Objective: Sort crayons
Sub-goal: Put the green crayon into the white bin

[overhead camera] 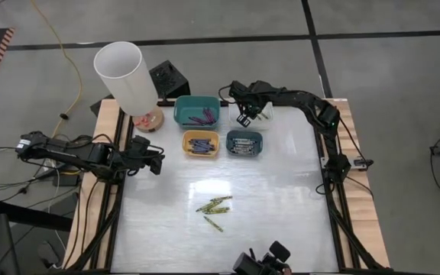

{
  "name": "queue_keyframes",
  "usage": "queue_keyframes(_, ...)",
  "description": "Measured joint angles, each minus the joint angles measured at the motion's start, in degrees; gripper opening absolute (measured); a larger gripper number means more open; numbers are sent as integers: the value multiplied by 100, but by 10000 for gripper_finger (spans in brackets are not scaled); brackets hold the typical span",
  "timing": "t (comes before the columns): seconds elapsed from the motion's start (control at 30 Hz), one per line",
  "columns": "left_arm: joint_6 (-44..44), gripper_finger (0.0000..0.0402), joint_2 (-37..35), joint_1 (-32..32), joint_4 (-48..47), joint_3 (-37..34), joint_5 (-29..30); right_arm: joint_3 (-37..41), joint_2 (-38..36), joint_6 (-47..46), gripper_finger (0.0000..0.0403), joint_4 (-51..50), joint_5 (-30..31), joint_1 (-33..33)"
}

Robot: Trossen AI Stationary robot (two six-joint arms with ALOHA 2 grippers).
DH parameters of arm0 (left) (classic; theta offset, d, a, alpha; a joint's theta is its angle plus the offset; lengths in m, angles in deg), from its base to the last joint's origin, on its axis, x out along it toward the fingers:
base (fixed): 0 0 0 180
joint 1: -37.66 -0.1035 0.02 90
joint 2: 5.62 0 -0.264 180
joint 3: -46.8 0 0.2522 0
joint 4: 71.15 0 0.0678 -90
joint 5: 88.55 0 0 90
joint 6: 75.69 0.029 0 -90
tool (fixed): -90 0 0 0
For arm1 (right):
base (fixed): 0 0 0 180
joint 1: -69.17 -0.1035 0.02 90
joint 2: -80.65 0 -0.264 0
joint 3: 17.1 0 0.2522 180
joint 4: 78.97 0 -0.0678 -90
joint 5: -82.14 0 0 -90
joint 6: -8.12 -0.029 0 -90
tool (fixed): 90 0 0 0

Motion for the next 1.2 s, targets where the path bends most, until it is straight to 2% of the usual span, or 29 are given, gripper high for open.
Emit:
queue_keyframes(0.23,-2,160,0,0,0,0,-53,0,-596,412,129,65,-515,-353)
queue_keyframes(0.5,64,160,0,-1,1,0,43,-2,-1388,588,129,340,-1520,-1398)
queue_keyframes(0.9,87,160,0,1,1,0,31,2,-1331,948,128,597,-1609,-3631)
queue_keyframes(1.2,196,160,0,0,1,0,29,-2,-927,536,128,959,-1572,-4494)
